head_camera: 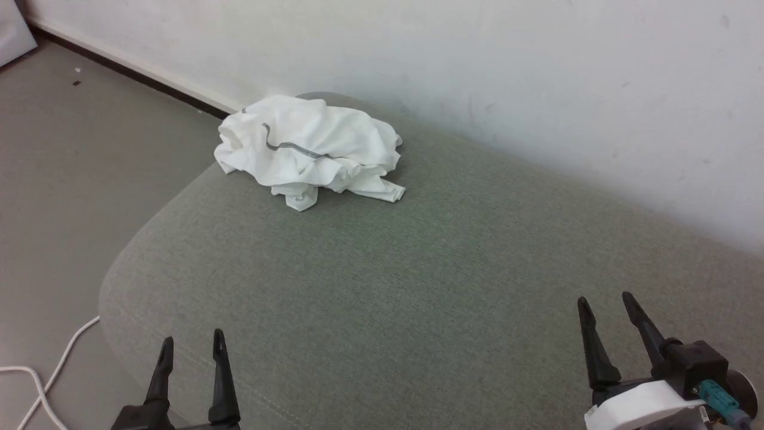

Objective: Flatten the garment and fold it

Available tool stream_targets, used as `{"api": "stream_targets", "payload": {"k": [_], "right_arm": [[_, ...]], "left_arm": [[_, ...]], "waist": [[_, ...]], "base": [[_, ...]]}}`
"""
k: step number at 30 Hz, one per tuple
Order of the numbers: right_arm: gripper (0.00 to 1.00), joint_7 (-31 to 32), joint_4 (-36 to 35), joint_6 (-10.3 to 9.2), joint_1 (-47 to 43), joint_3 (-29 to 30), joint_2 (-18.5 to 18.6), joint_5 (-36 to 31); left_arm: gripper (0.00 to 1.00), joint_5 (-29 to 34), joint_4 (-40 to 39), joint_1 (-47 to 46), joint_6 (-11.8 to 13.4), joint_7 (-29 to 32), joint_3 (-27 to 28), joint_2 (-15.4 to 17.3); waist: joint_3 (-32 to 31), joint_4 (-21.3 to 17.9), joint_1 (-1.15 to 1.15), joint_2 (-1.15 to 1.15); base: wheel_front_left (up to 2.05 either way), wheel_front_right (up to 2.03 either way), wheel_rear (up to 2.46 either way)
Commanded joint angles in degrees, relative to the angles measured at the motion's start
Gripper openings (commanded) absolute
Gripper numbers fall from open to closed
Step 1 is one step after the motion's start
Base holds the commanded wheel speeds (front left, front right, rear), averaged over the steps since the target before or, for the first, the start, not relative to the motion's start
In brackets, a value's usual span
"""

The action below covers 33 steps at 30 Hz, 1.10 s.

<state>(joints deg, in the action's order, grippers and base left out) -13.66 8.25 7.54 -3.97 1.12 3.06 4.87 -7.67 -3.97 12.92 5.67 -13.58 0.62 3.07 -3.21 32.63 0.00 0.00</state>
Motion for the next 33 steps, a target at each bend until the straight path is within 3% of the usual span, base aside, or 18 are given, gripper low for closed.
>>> {"api": "stream_targets", "payload": {"k": [1, 8, 22, 28, 33], "right_arm": [[1.00, -0.5, 0.3, -0.05, -0.7, -0.2, -0.2, 0.4], [1.00, -1.3, 0.9, -0.05, -0.7, 0.0, -0.2, 0.7], [1.00, -1.3, 0.5, -0.05, -0.6, 0.3, -0.2, 0.5], [1.00, -0.3, -1.0, -0.05, -0.4, 0.5, -0.2, 0.2], [1.00, 1.6, -3.8, -0.05, 0.4, 0.2, -0.2, -0.3]], "left_arm": [[1.00, -0.7, -0.3, 0.8, 0.5, -0.6, 0.3, -0.2], [1.00, -1.0, -0.3, 1.4, 0.6, -1.4, 0.5, -0.2], [1.00, -1.2, -0.3, 1.1, 0.4, -1.4, 0.5, -0.2], [1.00, -6.2, -5.0, -2.4, 0.0, -1.4, 0.8, 0.0], [1.00, -7.2, -11.6, -10.5, -2.4, 3.6, 1.5, 4.4]], "waist": [[-0.1, 0.8, 0.00, 0.00], [-0.2, 2.4, 0.00, 0.00], [0.2, 1.5, 0.00, 0.00], [2.2, 0.9, 0.00, 0.00], [5.0, -0.2, 0.00, 0.00]], "base": [[0.00, 0.00, 0.00], [0.00, 0.00, 0.00], [0.00, 0.00, 0.00], [0.00, 0.00, 0.00], [0.00, 0.00, 0.00]]}}
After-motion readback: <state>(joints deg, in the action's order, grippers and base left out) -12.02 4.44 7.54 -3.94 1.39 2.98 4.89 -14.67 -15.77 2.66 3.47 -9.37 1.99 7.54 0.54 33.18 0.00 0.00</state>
